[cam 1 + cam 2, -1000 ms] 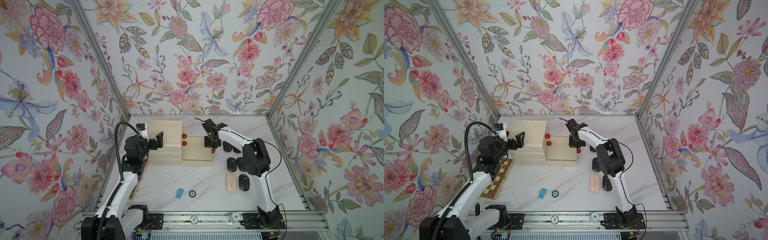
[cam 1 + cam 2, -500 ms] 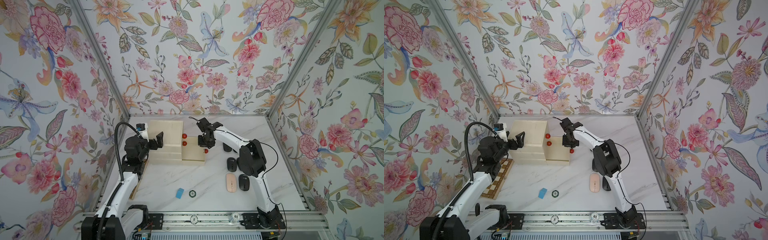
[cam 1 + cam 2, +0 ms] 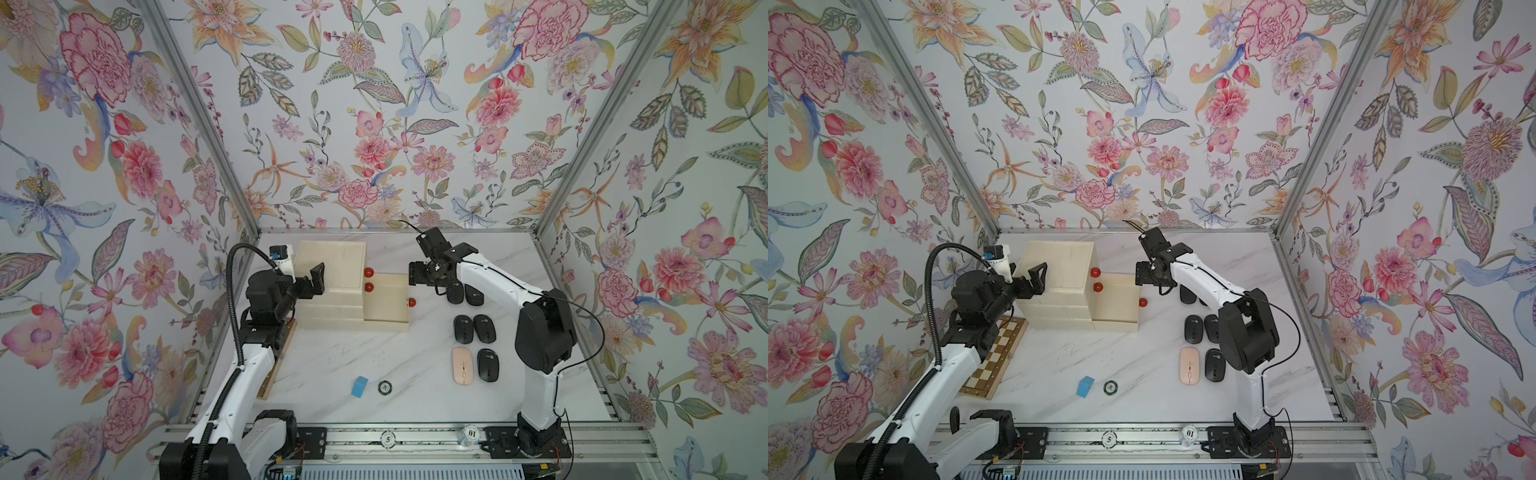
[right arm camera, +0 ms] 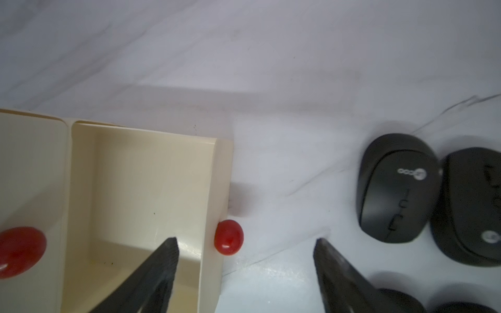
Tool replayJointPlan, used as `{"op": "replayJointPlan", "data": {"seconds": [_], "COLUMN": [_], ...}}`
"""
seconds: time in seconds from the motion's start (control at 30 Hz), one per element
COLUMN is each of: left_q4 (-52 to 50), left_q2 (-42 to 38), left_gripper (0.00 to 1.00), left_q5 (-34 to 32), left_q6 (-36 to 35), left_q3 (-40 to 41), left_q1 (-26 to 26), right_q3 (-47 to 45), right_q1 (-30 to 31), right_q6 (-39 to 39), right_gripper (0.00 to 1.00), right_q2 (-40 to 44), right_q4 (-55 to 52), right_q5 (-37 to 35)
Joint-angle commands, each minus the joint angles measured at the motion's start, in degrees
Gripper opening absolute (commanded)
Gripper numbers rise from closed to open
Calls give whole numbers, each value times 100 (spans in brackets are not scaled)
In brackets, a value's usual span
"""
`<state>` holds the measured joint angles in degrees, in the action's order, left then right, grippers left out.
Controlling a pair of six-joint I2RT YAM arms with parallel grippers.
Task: Take the mice out of the drawer
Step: Close the drawer of the storage box.
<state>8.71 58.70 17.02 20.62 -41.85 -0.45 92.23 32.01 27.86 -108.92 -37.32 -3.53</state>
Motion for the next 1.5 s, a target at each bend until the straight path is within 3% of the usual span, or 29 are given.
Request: {"op": "replayJointPlan", "data": {"seconds": [0.0, 0.13, 0.17, 0.43, 0.7, 0.87, 1.47], "left_q4": [-296, -455, -435, 4, 447, 534, 1000], "left_q2": [-62, 182, 234, 440, 602, 613, 696], "left_gripper": [100, 100, 100, 100, 100, 100, 100], "left_q5": [193, 563, 644, 1009, 1659, 1734, 1829], "left_q6": [215, 410, 446, 674, 892, 962, 1400], "left_q3": [-348, -400, -380, -49, 157, 278, 550], "left_q1": [351, 730, 760, 757, 736, 652, 385], "right_q3": [-926, -1774, -1875, -2365, -2401, -2349, -2363], "right_q1": [-221, -193, -145, 311, 645, 827, 1158], "right_q6": [-101, -380, -483, -937, -968, -846, 24], "right_gripper": [84, 91, 99, 99, 99, 99, 99], "right_q2": [336, 648, 670, 728, 439, 162, -835], "right_q4": [920, 1619, 1716, 1827, 2430, 3159, 5626], "right_q5": [7, 50, 45, -308, 319, 1151, 2025]}}
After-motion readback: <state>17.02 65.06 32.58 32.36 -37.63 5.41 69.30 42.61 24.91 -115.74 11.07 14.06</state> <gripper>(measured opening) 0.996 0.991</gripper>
